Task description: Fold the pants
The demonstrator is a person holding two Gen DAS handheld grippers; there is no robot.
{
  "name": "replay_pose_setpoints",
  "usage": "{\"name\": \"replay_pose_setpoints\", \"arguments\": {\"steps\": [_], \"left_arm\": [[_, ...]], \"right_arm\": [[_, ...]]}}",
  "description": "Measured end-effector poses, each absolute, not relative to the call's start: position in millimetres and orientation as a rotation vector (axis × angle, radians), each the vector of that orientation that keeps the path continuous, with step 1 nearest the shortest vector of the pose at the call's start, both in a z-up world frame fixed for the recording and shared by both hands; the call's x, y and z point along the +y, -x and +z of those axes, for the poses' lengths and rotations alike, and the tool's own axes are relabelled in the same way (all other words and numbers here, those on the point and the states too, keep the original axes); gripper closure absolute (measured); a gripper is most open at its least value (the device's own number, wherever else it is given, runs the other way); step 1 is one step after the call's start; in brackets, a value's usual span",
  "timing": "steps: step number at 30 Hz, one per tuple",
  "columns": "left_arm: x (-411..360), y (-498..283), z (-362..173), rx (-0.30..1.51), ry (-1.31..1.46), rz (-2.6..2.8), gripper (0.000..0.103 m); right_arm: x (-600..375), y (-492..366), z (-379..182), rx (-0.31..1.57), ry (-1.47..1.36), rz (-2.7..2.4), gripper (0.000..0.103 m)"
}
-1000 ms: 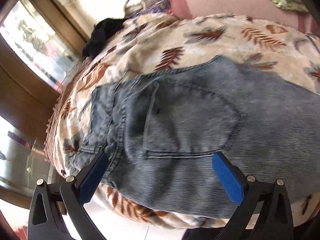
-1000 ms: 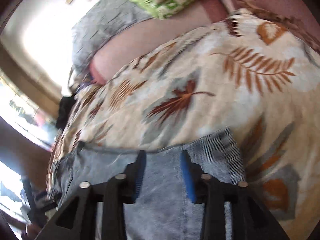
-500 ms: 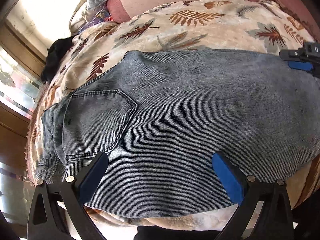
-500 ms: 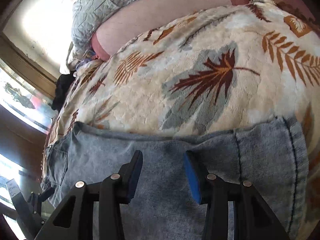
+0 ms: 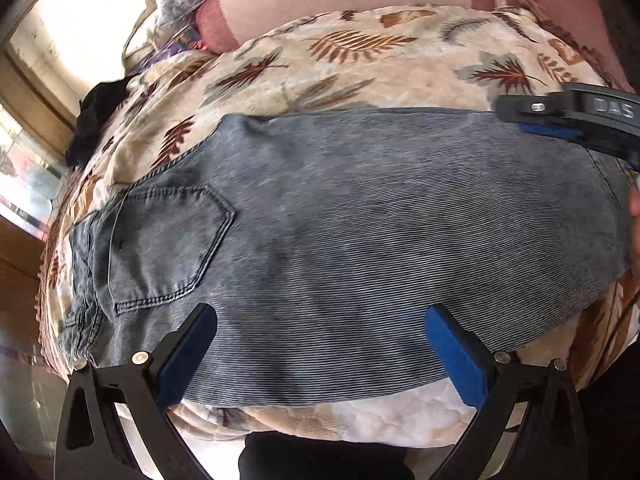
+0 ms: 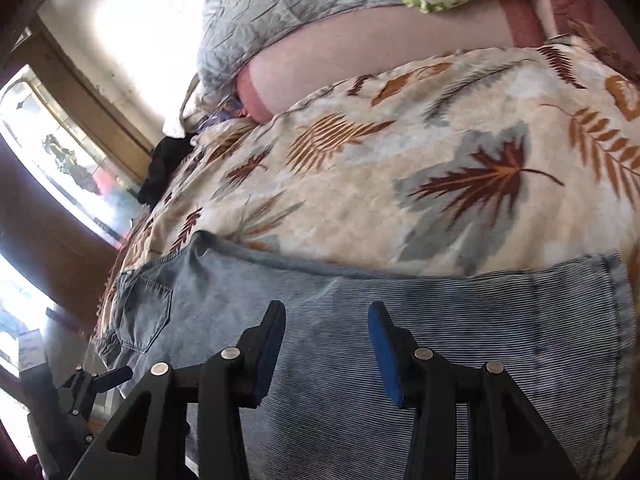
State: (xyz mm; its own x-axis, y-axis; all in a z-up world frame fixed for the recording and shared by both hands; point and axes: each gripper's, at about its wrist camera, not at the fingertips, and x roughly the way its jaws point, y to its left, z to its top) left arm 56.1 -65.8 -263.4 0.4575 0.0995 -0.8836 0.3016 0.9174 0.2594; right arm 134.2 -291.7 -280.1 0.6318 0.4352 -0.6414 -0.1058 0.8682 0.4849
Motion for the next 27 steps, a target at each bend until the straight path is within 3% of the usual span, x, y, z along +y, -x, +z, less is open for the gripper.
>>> {"name": "replay_pose_setpoints", "arguments": {"steps": [8,14,25,27], "left_arm": [[-72,-62,-281,1.138,-0.419,-0.131,0.000],[-61,-59,-272,1.145,-0.400,-0.112,0.000],[-68,-44,-275,1.143,-0.374,-0.184,0.000],[-68,-46,-279,1.139,-0.378,-0.182,0.000]], "right_arm": [[-280,-158,-302,0.914,-0.456,0.251,0.056],[-313,-150,-292,0.844,-0.545,0.181,0.055],[-353,-51,-282,0.840,-0.550,0.239,0.056],[-359,-32,-291,0.861,-0.538,0.190,0.063]]}}
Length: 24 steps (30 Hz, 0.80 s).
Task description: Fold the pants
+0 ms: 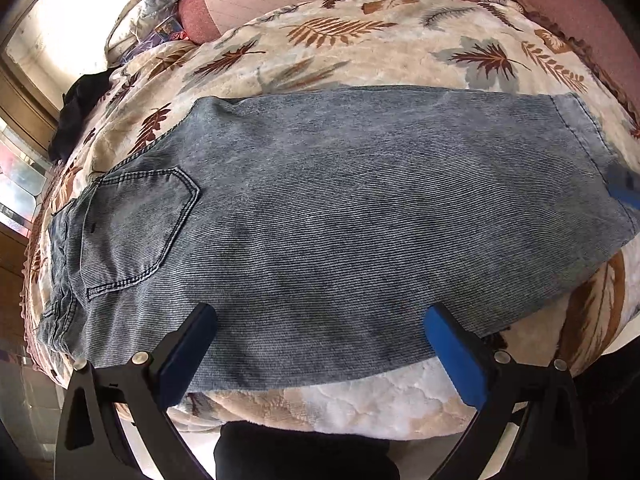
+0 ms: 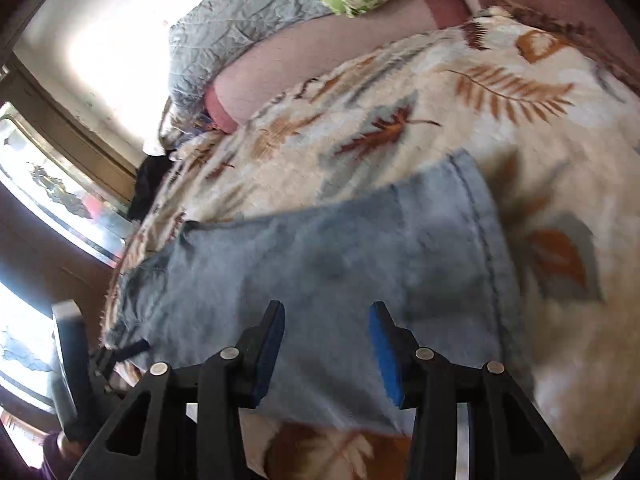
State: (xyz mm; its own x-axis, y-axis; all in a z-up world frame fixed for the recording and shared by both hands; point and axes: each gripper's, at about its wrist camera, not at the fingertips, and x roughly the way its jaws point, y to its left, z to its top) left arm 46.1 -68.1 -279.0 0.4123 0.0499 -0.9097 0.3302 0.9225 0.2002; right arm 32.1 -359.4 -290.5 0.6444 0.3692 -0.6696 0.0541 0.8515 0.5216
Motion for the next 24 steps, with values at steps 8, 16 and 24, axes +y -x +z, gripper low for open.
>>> {"name": "replay_pose_setpoints", "arguments": {"steps": [8,16,24], "left_arm": [[-47,-52,-269,1.120,-0.356,-0.153,0.000],[51,-77,-241,1.069,-0.229,0.082,0.000],[144,-103,-257,1.104,-0.153,0.352,0.000]], "right_arm": [[-399,5,-299,0.818,-0.585,0.024,0.089],[-396,-10,-282,0.688,-0.705,0.090,0.084],[-331,-48,-293,0.812,-0.590,0.200,0.084]]}}
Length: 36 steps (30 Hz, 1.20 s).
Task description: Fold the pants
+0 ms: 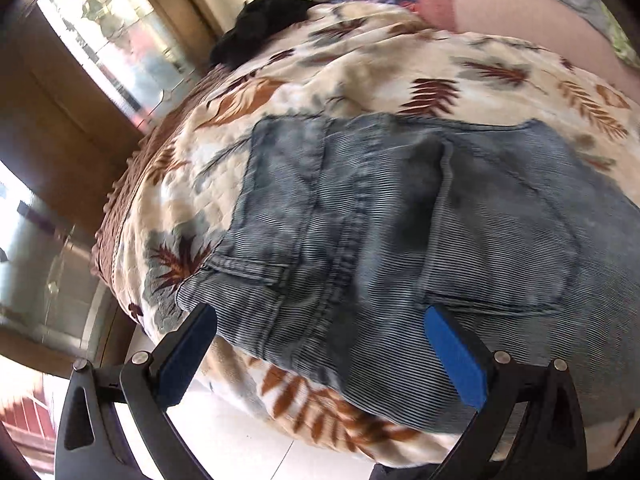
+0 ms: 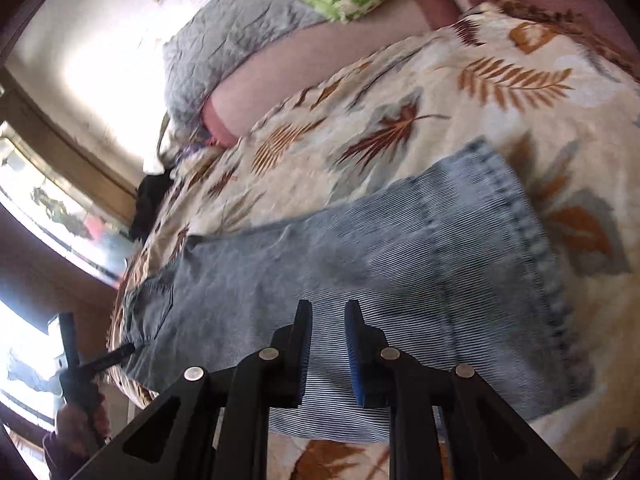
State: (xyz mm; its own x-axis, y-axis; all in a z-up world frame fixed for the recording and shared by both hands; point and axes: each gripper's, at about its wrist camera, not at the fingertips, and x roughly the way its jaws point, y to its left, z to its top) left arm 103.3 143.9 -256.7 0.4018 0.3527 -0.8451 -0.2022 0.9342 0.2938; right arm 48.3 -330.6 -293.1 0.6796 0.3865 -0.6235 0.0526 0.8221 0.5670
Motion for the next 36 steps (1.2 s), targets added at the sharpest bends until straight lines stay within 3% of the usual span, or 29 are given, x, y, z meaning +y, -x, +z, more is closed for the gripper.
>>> {"name": "replay_pose_setpoints", "arguments": {"steps": [10,23,25,27,36], "left_arm": [[134,-104,-263,1.084,-0.243,0.393,0.000],[46,-54,-172,0.856,-0.261,0.183,0.000],[35,-44,-159,0.818,-0.273,0.157,0.000],[25,-33,-147,0.780,-0.283,0.133,0.000],[1,-1,-113,0.683,-0.275,0.035,0.000]], "right_arm": [[-300,-64,-312,0.912,-0.481,0.230,0.085],[-298,-17,-251,0.616,-0.403,0.262,0.084],[-296,-6,-242,0.571,-0.376,0.254,0.072],[-293,8,-231,0.514,-0.339,0.227,0.042],[-302,56,-211,0.403,-0.348,0.183,0.041]]}}
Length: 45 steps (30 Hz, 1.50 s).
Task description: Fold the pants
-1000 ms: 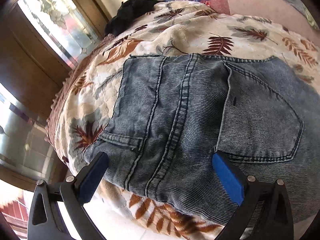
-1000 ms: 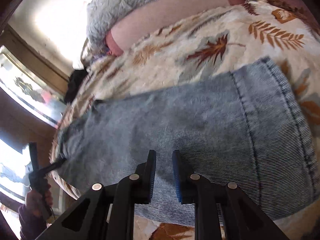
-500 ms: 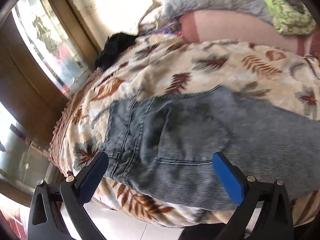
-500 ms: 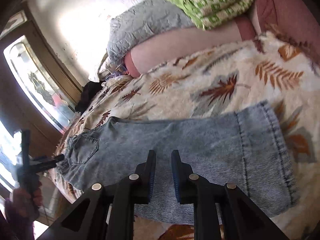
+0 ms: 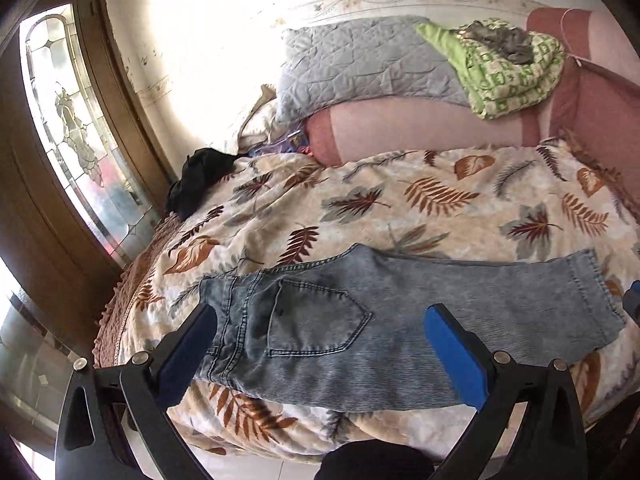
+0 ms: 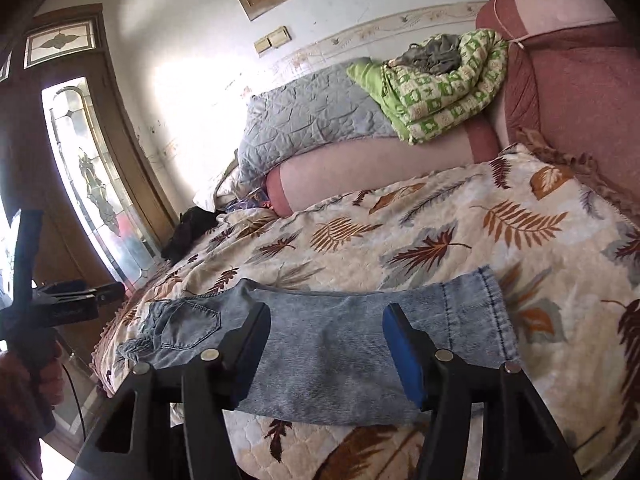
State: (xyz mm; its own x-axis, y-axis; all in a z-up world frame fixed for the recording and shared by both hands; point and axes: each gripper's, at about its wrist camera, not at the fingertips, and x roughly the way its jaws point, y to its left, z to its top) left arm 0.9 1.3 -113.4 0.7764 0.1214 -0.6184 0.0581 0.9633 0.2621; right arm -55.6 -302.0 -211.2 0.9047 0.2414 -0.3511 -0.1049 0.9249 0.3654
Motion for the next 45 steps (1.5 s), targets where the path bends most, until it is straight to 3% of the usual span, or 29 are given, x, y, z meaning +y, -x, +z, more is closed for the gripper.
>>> {"name": "replay_pose_setpoints", "arguments": {"steps": [19,45], "left_arm": [[-43,28,-115,0.657,-0.290,-0.116,0.000],[-37,18,-141,0.688,-0.299,-0.127,0.000]], "right_arm": [[-317,78,-219,0.393,-0.302,0.115,0.039],[-276,50,-233,0.482,-0.224,0.168,0.038]]}}
